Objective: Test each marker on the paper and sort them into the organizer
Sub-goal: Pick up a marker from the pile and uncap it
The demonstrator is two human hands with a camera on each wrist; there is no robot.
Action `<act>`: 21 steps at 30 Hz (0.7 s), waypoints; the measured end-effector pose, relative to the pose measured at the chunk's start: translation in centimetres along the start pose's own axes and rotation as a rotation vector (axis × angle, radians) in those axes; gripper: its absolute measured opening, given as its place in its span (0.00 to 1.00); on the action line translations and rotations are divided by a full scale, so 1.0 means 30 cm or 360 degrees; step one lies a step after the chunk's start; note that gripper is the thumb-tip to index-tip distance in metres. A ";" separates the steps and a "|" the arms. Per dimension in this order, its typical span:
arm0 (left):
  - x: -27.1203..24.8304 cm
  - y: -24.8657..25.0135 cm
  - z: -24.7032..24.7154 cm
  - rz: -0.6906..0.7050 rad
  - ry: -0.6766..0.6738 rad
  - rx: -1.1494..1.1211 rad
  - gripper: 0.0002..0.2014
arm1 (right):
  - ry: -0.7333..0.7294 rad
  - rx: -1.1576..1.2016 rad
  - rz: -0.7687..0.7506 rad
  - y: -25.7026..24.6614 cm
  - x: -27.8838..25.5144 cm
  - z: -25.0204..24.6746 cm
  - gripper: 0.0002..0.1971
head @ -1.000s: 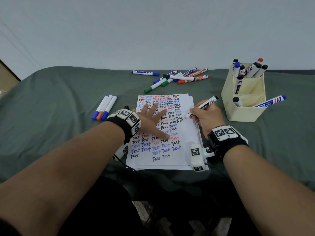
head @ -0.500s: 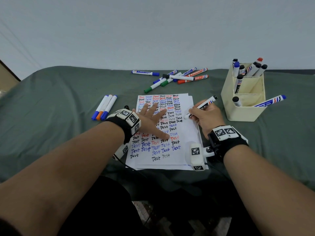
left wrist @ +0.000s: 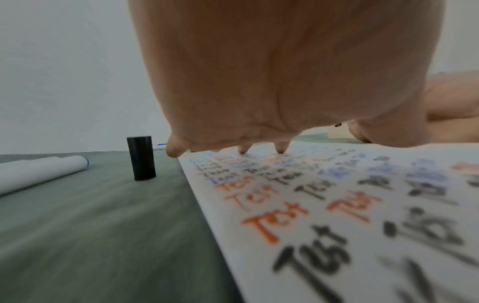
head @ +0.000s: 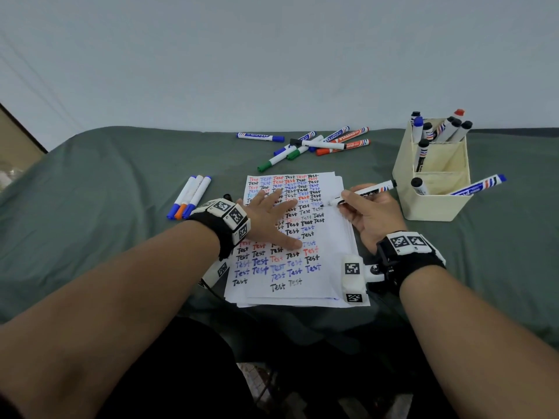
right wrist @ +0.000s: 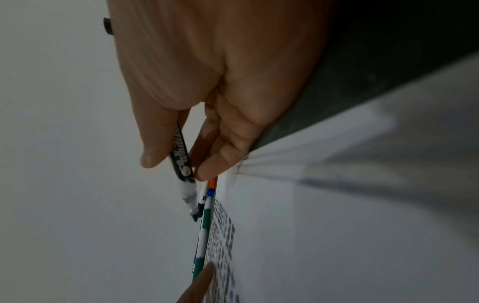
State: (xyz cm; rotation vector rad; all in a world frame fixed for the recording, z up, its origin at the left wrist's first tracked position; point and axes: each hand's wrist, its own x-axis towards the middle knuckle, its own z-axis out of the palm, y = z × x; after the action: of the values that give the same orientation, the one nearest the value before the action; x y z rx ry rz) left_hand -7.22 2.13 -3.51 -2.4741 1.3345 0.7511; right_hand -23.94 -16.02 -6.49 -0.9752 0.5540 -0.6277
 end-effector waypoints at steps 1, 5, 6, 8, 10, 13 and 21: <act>-0.005 0.000 -0.013 0.0001 0.0032 0.0012 0.62 | -0.0021 0.0034 0.0008 -0.003 -0.002 -0.002 0.09; -0.029 -0.029 -0.071 -0.0002 0.0316 0.0059 0.53 | -0.0034 0.0037 0.0015 -0.007 -0.006 -0.012 0.06; -0.036 -0.047 -0.086 -0.0005 0.0403 0.0057 0.49 | -0.0036 0.0028 0.0012 -0.007 -0.008 -0.014 0.06; -0.049 -0.090 -0.117 -0.0037 0.0522 0.0054 0.39 | -0.0040 0.0033 0.0015 -0.008 -0.009 -0.014 0.05; -0.057 -0.132 -0.141 -0.0114 0.0529 0.0098 0.33 | -0.0038 0.0077 0.0050 -0.012 -0.011 -0.012 0.02; -0.065 -0.184 -0.155 -0.0271 0.0453 0.0151 0.30 | -0.0052 0.0154 0.0125 -0.020 -0.015 -0.010 0.10; -0.075 -0.239 -0.141 -0.0425 0.0414 0.0248 0.16 | -0.0079 0.0154 0.0052 -0.019 -0.024 -0.014 0.03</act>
State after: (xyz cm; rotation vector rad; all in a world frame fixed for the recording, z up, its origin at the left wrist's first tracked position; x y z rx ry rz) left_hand -0.93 5.92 0.99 -2.6146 1.0577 0.2622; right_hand -24.85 -16.00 -6.06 -0.8867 0.4904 -0.5947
